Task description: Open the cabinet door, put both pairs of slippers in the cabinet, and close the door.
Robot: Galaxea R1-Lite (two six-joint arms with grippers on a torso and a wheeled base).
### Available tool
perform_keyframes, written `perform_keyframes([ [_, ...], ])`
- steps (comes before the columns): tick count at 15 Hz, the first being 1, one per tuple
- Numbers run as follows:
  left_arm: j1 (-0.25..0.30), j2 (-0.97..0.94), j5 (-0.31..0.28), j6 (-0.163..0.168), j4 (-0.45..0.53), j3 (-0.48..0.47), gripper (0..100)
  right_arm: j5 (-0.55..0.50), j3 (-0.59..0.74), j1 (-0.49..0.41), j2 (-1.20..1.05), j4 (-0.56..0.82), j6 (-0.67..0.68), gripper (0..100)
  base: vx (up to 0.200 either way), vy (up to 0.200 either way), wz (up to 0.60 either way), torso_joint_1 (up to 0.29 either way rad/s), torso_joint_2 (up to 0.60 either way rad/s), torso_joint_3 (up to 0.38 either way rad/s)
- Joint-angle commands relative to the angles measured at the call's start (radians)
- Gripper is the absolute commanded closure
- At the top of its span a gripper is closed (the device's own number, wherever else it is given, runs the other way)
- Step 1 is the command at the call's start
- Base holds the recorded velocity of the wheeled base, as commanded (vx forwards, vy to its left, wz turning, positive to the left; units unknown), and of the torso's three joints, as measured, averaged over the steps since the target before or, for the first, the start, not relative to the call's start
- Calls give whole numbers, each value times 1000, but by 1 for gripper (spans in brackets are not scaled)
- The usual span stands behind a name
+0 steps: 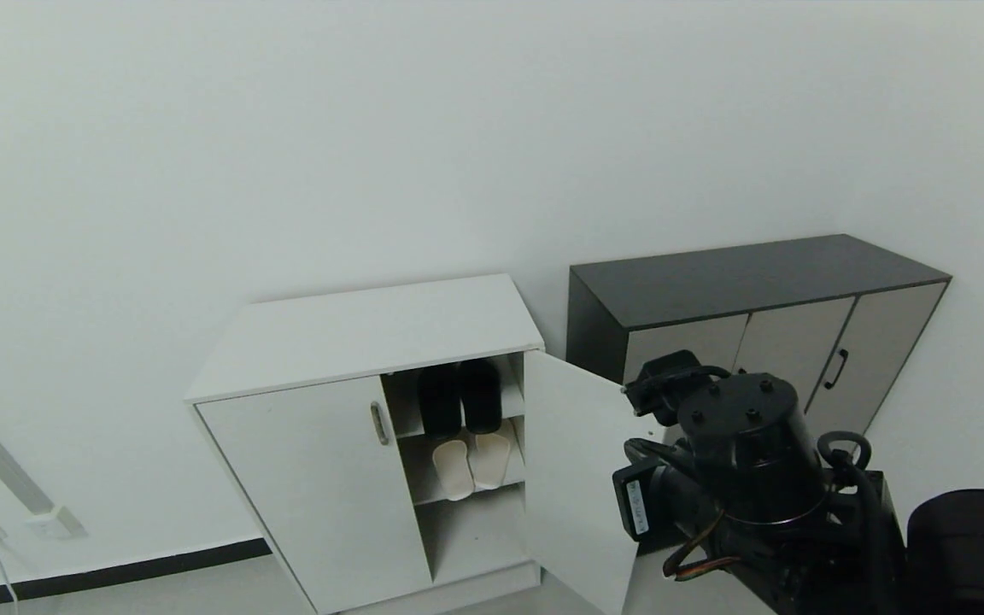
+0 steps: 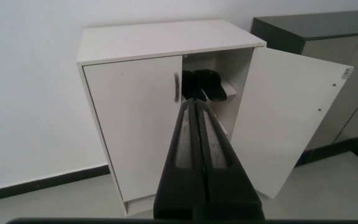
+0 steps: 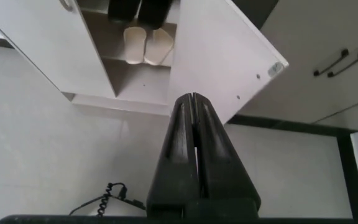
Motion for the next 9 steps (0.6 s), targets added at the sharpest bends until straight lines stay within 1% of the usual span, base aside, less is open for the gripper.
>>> perform_keyframes([
  [1, 1, 1, 1, 0, 0, 0, 100, 0, -1, -18, 9, -8, 0, 100, 0, 0, 0, 0, 0, 0],
  [4, 1, 1, 1, -1, 0, 0, 100, 2, -1, -63, 16, -48, -26, 100, 0, 0, 0, 0, 0, 0],
  [6, 1, 1, -1, 0, 0, 0, 100, 23, -11, -130, 46, -93, -54, 100, 0, 0, 0, 0, 0, 0],
  [9, 1, 1, -1, 0, 0, 0, 100, 88, -74, -225, 125, -122, -65, 100, 0, 0, 0, 0, 0, 0],
])
